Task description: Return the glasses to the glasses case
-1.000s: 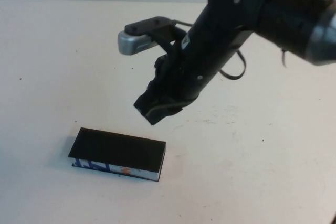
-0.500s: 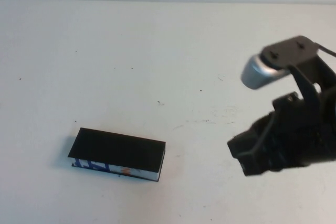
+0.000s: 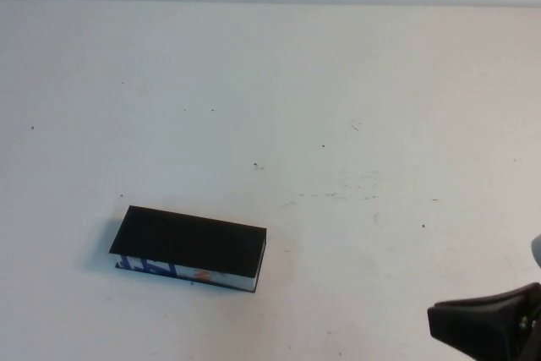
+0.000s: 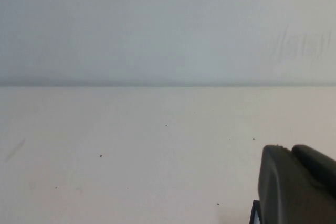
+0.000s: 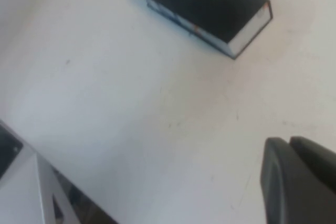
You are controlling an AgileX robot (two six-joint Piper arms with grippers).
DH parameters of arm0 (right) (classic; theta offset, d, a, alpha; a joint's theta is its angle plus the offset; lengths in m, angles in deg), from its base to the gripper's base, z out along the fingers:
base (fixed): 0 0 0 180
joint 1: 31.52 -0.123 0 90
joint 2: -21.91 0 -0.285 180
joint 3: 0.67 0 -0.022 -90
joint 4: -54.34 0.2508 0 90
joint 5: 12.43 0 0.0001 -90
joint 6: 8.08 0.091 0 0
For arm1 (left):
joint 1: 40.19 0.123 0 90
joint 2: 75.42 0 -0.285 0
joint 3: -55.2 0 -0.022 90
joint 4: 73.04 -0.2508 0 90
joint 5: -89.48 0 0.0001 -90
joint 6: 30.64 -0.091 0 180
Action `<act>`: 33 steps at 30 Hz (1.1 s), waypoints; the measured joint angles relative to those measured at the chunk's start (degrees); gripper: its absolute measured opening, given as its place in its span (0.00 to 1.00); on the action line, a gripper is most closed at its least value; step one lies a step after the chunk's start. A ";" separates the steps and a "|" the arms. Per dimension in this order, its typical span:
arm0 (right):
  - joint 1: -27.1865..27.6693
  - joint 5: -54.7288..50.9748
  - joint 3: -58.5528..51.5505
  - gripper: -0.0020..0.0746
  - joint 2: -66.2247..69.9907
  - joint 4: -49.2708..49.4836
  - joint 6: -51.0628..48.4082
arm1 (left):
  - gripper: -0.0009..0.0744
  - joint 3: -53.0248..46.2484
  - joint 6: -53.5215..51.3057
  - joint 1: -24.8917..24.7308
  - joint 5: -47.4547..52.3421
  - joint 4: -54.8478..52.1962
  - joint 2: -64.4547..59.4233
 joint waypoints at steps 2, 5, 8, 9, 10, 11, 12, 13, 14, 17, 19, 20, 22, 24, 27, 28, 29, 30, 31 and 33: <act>0.00 -1.36 -0.39 0.01 -0.11 -0.46 0.00 | 0.01 0.00 0.00 0.00 0.00 0.13 0.00; 0.11 -2.55 -0.53 0.01 -0.11 -3.76 0.00 | 0.01 0.00 0.00 0.00 0.00 0.13 0.00; 0.11 -2.63 -0.88 0.01 -0.11 -9.38 0.00 | 0.01 0.00 0.00 0.00 0.00 0.13 0.00; 0.11 -2.63 -0.88 0.01 -0.11 -11.43 0.00 | 0.01 0.00 0.00 0.00 0.00 0.13 0.00; 0.11 -2.01 -1.10 0.01 -0.22 -14.36 0.00 | 0.01 0.00 0.00 0.00 0.00 0.13 0.00; 0.51 -0.53 -1.77 0.01 -0.53 -17.70 0.00 | 0.01 0.00 0.00 0.00 0.00 0.13 0.00; 1.34 1.48 -2.60 0.01 -1.02 -19.99 0.00 | 0.01 0.00 0.00 0.00 0.00 0.13 0.05; 3.11 4.94 -4.03 0.01 -1.98 -22.28 0.00 | 0.01 0.00 0.00 0.00 0.00 0.13 0.13; 5.64 9.23 -5.91 0.01 -3.29 -24.34 0.00 | 0.01 0.00 0.00 0.00 0.00 0.13 0.13; 15.18 22.39 -13.32 0.01 -8.61 -28.15 0.00 | 0.01 0.00 0.00 0.00 -0.13 0.13 0.13; 22.31 29.09 -18.11 0.01 -13.67 -28.56 0.00 | 0.01 0.00 0.00 0.00 -0.13 0.13 0.13; 25.59 31.33 -20.64 0.01 -16.38 -28.43 0.00 | 0.01 0.00 0.00 0.00 -0.13 0.13 0.13; 30.48 33.15 -24.78 0.01 -21.45 -26.51 0.11 | 0.01 0.00 0.00 0.00 -0.13 0.13 0.13; 34.00 33.43 -28.73 0.01 -26.86 -24.99 0.11 | 0.01 0.00 0.00 0.00 -0.14 0.13 0.13; 37.15 32.39 -33.02 0.01 -35.92 -23.08 0.11 | 0.01 0.00 0.00 0.00 -0.24 0.13 0.13; 37.77 31.35 -34.18 0.01 -38.64 -22.13 0.11 | 0.01 0.00 0.00 0.00 -0.24 0.13 0.13; 38.26 30.04 -35.24 0.01 -40.93 -21.16 0.11 | 0.01 0.00 0.00 0.00 -0.24 0.13 0.13; 38.59 29.13 -35.98 0.01 -42.13 -20.73 0.11 | 0.01 0.00 0.00 0.00 -0.24 0.13 0.13; 38.94 27.94 -36.75 0.01 -42.82 -19.54 0.11 | 0.01 0.00 0.00 0.00 -0.24 0.13 0.13; 39.13 26.41 -37.40 0.01 -43.22 -17.78 0.11 | 0.01 0.00 0.00 0.00 -0.24 0.13 0.13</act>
